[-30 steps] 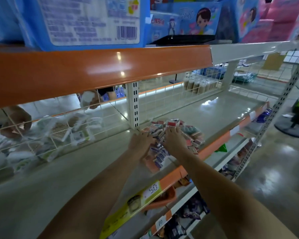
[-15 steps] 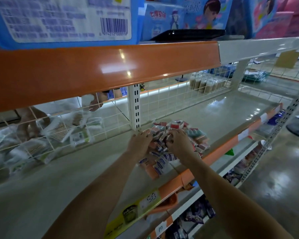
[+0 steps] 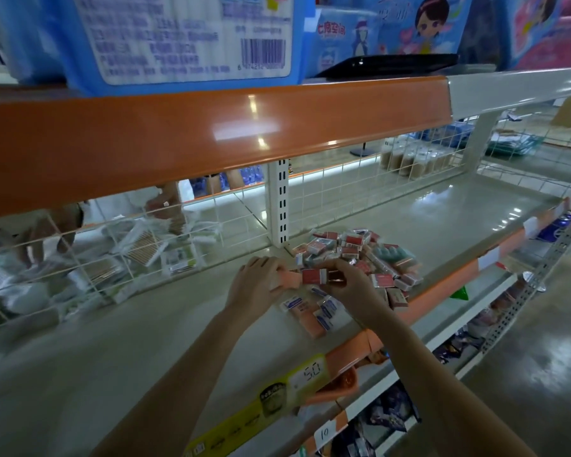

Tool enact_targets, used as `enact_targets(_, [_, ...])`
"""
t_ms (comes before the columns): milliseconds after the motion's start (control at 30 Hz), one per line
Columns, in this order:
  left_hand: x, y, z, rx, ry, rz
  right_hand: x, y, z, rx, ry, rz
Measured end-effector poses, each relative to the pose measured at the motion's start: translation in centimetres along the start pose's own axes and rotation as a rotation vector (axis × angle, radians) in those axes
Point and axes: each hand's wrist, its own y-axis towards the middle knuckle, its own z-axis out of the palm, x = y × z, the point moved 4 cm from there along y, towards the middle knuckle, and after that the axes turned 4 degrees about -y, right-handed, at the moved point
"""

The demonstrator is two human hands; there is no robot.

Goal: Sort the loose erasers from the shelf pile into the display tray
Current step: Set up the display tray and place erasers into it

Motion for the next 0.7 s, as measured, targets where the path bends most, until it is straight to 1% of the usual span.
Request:
enact_targets(200, [3.2,-5.0,-3.4,-0.111,-0.045,-0.068,2.9,-0.6,4.6,0.113,0.226,0.056])
enact_targets(400, [5.9,-11.0,-7.6,-0.147,-0.05,-0.231,6.7,-1.7,10.3,0.212,0.482,0.002])
enact_targets(533, [7.7,-14.9,-10.7,-0.128,-0.049,-0.308,9.9,-2.6,14.4,0.269,0.496,-0.042])
enact_targets(600, [8.7,-16.9,-12.4,-0.115,-0.044,-0.348,12.0,-3.0,16.6,0.302,0.445,-0.097])
enact_targets(700, [10.4,-20.3,-15.2,-0.142,-0.065,-0.371,15.5,-3.9,19.5,0.314,0.267,-0.243])
